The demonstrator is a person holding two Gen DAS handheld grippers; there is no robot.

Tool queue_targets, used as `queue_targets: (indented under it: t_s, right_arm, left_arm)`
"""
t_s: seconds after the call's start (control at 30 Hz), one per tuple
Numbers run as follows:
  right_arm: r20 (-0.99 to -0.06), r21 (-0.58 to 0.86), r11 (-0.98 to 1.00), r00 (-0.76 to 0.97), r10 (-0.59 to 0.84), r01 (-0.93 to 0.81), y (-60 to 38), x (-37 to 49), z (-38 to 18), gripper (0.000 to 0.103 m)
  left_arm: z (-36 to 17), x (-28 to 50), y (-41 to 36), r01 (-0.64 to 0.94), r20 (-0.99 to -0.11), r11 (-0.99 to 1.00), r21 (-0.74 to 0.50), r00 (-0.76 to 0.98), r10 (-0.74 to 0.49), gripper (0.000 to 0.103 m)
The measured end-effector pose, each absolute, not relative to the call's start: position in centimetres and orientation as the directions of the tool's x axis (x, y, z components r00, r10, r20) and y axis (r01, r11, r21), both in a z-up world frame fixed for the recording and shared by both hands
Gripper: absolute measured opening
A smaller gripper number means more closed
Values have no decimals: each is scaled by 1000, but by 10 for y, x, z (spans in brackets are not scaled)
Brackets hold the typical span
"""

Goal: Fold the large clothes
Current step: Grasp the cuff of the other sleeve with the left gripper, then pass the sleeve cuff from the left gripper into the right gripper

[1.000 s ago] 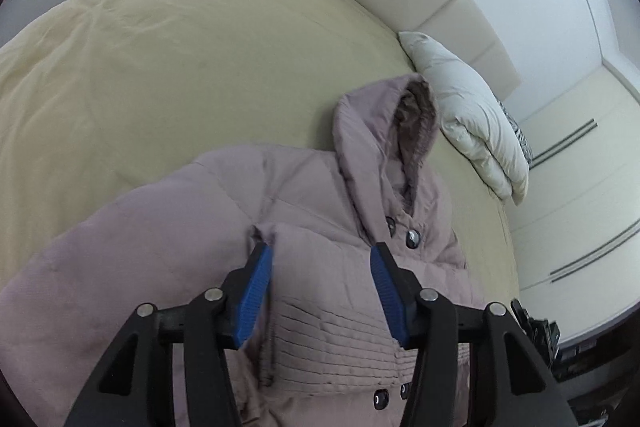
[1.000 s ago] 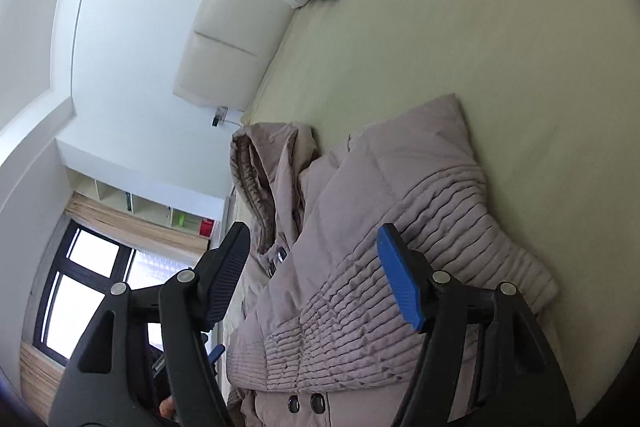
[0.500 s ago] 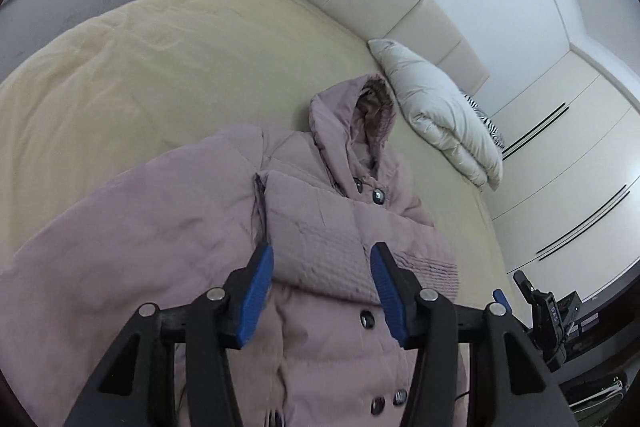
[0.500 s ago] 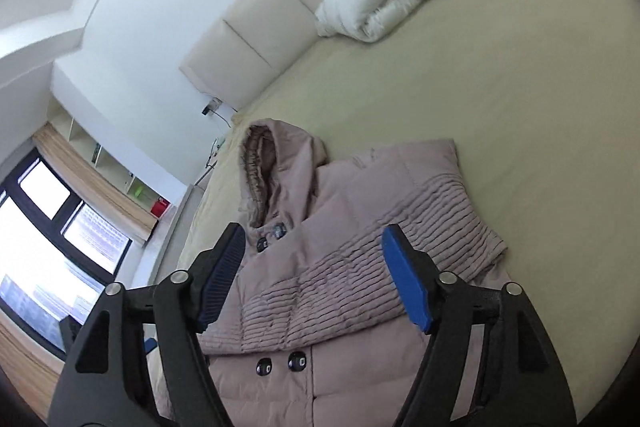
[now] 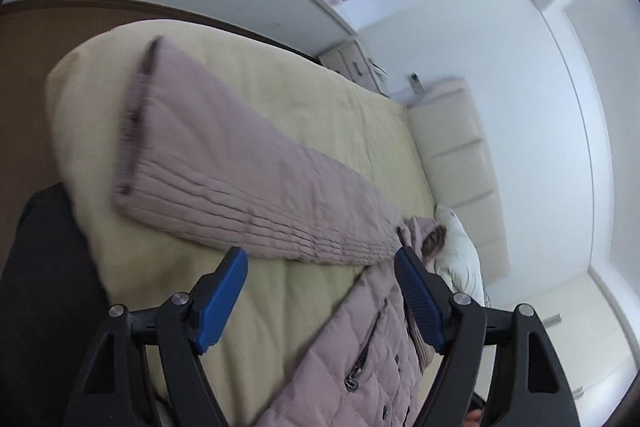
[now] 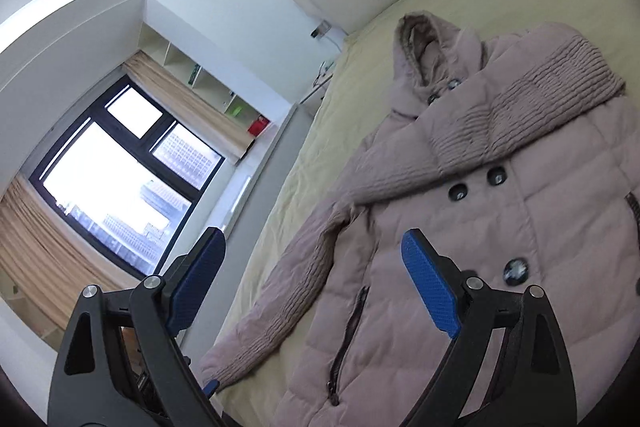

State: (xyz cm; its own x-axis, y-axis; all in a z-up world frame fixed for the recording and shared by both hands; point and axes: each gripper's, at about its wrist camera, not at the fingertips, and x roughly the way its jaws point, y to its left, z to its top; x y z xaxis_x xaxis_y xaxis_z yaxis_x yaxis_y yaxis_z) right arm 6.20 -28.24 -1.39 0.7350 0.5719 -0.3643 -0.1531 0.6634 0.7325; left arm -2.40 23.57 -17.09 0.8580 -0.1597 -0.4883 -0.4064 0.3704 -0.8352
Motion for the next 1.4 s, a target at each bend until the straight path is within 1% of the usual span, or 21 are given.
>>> queue_targets:
  t_s: [0.07, 0.1, 0.2, 0.3, 0.47, 0.53, 0.7, 0.87, 0.9, 0.93, 0.97, 1.0, 1.07, 1.2, 1.23, 1.3, 1.4]
  right_arm:
    - [-375, 741, 653, 711, 594, -155, -269, 56, -15, 91]
    - [-373, 751, 642, 704, 605, -153, -265, 56, -16, 91]
    - [-376, 774, 619, 692, 616, -131, -263, 51, -21, 91]
    - [-389, 781, 616, 692, 608, -103, -264, 51, -23, 91]
    - [-392, 793, 605, 694, 604, -79, -280, 49, -25, 91]
    - [-395, 797, 600, 692, 604, -68, -285, 48, -26, 91]
    - [-402, 803, 593, 682, 611, -59, -285, 49, -31, 91]
    - [-400, 800, 596, 675, 620, -73, -281, 44, -31, 90]
    - [-397, 799, 596, 677, 620, -78, -282, 44, -30, 90]
    - [-395, 799, 596, 679, 619, -79, -283, 43, -30, 90]
    - [-394, 799, 596, 679, 619, -79, -283, 43, -30, 90]
    - [-393, 800, 594, 677, 622, -81, -283, 44, -30, 90]
    - [-398, 794, 601, 672, 625, -88, -282, 44, -29, 90]
    - [-404, 781, 614, 657, 636, -115, -280, 47, -28, 86]
    - [-404, 780, 614, 653, 641, -119, -279, 49, -28, 86]
    - [-403, 778, 613, 642, 652, -134, -278, 51, -26, 85]
    - [-404, 772, 615, 622, 671, -162, -276, 58, -21, 85]
  left_arm:
    - [-183, -27, 247, -420, -477, 299, -857, 866, -149, 78]
    - [-188, -27, 249, -435, -484, 280, -856, 864, -137, 78]
    - [-203, -26, 246, -445, -478, 216, -869, 868, -133, 78]
    - [-213, -19, 241, -478, -506, 209, -853, 855, -113, 77]
    - [-209, -15, 234, -497, -527, 226, -838, 845, -95, 77]
    - [-214, -14, 232, -510, -535, 199, -837, 839, -99, 75]
    - [-217, -12, 240, -520, -537, 158, -839, 839, -91, 74]
    - [-213, -8, 258, -513, -519, 93, -853, 854, -40, 72]
    - [-213, -8, 260, -511, -516, 96, -854, 856, -29, 69]
    - [-211, -5, 264, -514, -519, 111, -851, 855, -19, 58]
    - [-209, -3, 267, -517, -523, 128, -846, 852, -13, 44]
    - [-208, -1, 270, -517, -524, 138, -845, 852, -14, 38]
    - [-201, 5, 277, -513, -523, 178, -839, 852, -8, 22]
    - [-169, 28, 278, -487, -513, 368, -792, 858, 33, 19]
    - [-157, 39, 272, -465, -509, 460, -757, 860, 33, 19]
    - [-126, 60, 240, -390, -493, 688, -612, 868, 53, 18]
    - [-97, 86, 181, -232, -474, 889, -396, 880, 19, 17]
